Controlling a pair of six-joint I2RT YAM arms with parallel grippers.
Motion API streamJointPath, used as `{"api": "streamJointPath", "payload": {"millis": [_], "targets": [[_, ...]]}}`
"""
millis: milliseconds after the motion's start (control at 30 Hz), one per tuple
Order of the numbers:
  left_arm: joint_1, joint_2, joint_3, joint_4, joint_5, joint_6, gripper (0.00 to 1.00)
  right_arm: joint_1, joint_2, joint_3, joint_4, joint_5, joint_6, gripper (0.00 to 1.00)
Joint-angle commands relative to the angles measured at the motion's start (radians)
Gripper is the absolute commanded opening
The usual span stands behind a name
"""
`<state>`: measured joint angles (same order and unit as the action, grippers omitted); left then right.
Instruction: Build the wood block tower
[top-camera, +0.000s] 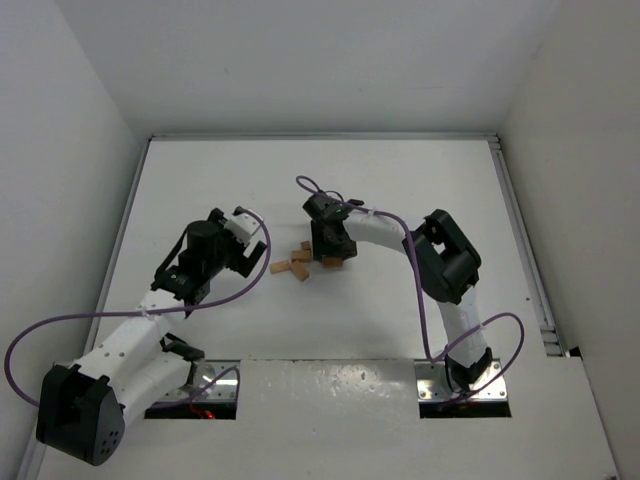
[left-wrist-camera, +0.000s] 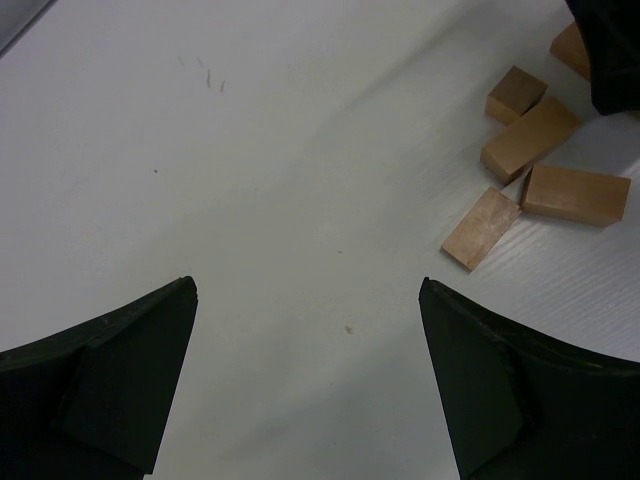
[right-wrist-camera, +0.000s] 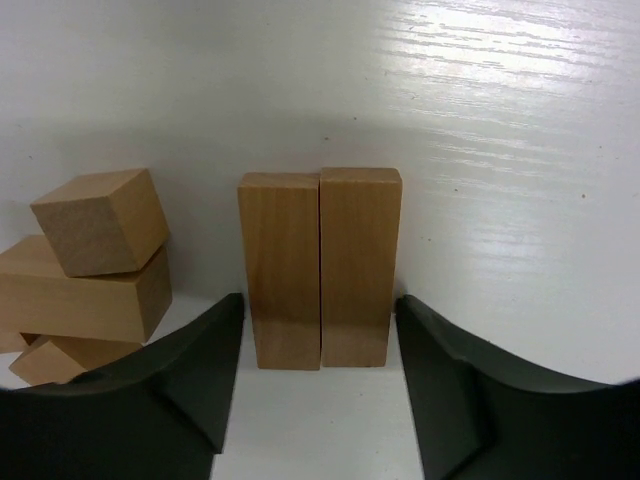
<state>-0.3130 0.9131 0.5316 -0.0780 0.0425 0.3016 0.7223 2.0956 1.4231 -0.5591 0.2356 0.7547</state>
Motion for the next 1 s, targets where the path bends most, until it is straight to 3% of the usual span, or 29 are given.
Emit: {"api": "streamJointPath", "payload": {"millis": [0,167,467,700,867,967], "targets": [[0.008,-0.002,-0.008,0.044,0.014,-0.013,0.99,0.005,0.061,-0.015,-0.056,0.005,0.014,0.67],[0.008,-0.002,-0.008,0.044,0.014,-0.013,0.99,0.003,0.069,-0.015,-0.064,0.001,0.023,0.83],[0.017,-0.002,-0.008,0.064,0.003,-0.036,0.99,0.034,-0.055,-0.068,0.022,-0.022,-0.093,0.88],[0.109,-0.011,0.025,0.044,0.17,-0.059,0.99,0.045,-0.25,-0.044,-0.015,-0.05,-0.305,0.95],[0.15,0.093,0.134,-0.106,0.466,0.152,0.99,-0.042,-0.361,-0.003,-0.105,-0.151,-0.419,0.96],[0.131,0.211,0.254,-0.371,0.66,0.512,0.99,-0.199,-0.394,-0.016,-0.128,-0.404,-0.497,0.98]]}}
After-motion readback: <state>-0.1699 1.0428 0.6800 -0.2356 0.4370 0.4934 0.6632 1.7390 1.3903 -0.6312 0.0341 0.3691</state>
